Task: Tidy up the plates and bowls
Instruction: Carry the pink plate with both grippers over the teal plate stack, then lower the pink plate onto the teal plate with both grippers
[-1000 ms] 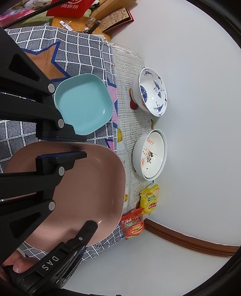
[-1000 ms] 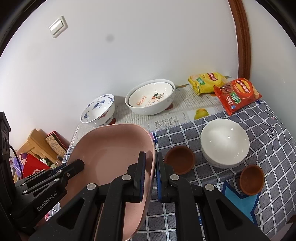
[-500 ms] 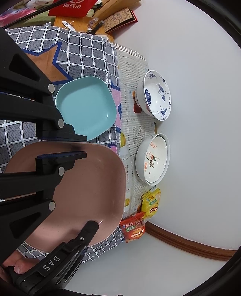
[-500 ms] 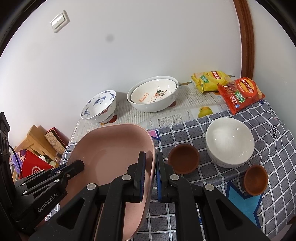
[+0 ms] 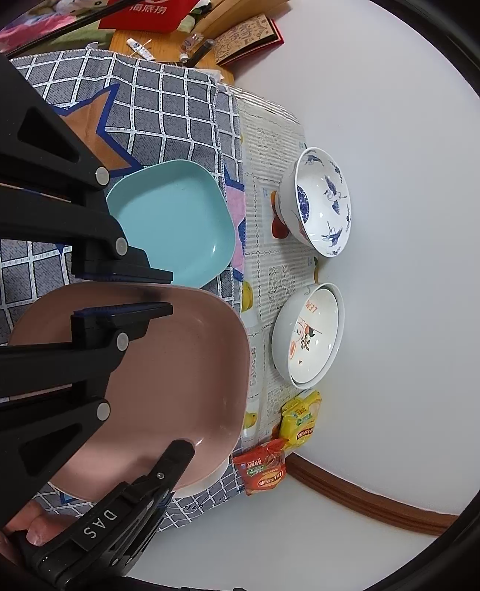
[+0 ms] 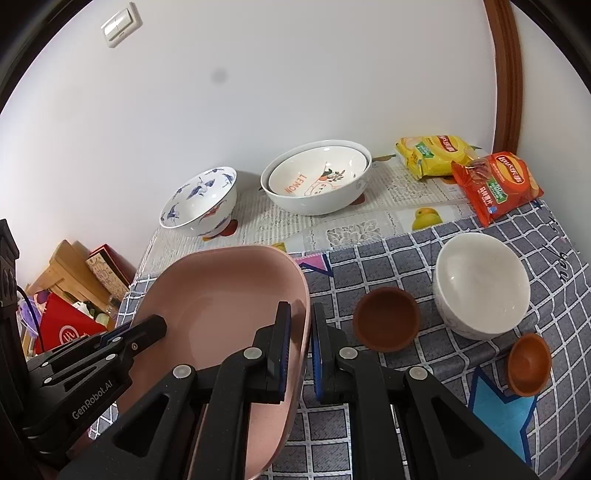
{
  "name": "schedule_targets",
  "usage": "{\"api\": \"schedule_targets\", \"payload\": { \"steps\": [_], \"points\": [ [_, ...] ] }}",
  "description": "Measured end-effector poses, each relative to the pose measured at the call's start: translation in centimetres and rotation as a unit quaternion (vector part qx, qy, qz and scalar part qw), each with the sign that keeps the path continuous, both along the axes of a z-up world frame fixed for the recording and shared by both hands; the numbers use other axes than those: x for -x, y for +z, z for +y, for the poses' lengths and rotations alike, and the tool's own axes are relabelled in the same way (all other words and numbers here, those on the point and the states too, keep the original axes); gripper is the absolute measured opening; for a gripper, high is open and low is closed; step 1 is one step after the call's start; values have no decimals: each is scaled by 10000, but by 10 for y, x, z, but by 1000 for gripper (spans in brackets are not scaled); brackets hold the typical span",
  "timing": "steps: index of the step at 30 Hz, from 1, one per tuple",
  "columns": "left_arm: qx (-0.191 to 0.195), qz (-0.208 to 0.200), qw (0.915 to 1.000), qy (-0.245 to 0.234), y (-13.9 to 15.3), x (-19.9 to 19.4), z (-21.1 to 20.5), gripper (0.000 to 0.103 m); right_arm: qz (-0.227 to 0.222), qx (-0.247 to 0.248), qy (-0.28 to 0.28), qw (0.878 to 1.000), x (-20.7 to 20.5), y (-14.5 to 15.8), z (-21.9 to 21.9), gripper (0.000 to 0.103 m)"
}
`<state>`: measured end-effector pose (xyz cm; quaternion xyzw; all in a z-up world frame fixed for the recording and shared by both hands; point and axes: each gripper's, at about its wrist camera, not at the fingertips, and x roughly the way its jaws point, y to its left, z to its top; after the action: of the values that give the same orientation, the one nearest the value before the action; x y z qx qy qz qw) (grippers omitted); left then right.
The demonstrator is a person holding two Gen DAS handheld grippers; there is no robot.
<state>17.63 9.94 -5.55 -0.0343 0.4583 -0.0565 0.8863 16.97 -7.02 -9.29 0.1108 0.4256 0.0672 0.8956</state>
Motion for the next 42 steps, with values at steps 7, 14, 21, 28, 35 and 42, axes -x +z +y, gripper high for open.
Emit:
{"api": "schedule_targets", "payload": {
  "steps": [7, 14, 21, 28, 35, 42],
  "points": [
    [24, 70, 9999, 70, -8, -6, 10, 10, 69, 40, 65, 9999, -9, -7, 10, 10],
    [61, 135, 9998, 141, -15, -11, 21, 10, 165, 25, 144, 9998, -17, -15, 19, 10],
    [86, 176, 9996, 225, -20, -14, 31, 10, 217, 16, 235, 9995, -22, -22, 28, 10],
    [102, 251, 9991, 341, -26, -16, 45, 10, 282, 27, 348, 9990, -28, -29, 41, 10],
    [108, 357, 9982, 465, -38, -17, 59, 10, 410, 26, 480, 9980, -33, -40, 55, 10],
    [109, 549, 9964, 632, -56, -18, 74, 10, 655, 0, 645, 9958, -40, -60, 70, 11]
  ]
}}
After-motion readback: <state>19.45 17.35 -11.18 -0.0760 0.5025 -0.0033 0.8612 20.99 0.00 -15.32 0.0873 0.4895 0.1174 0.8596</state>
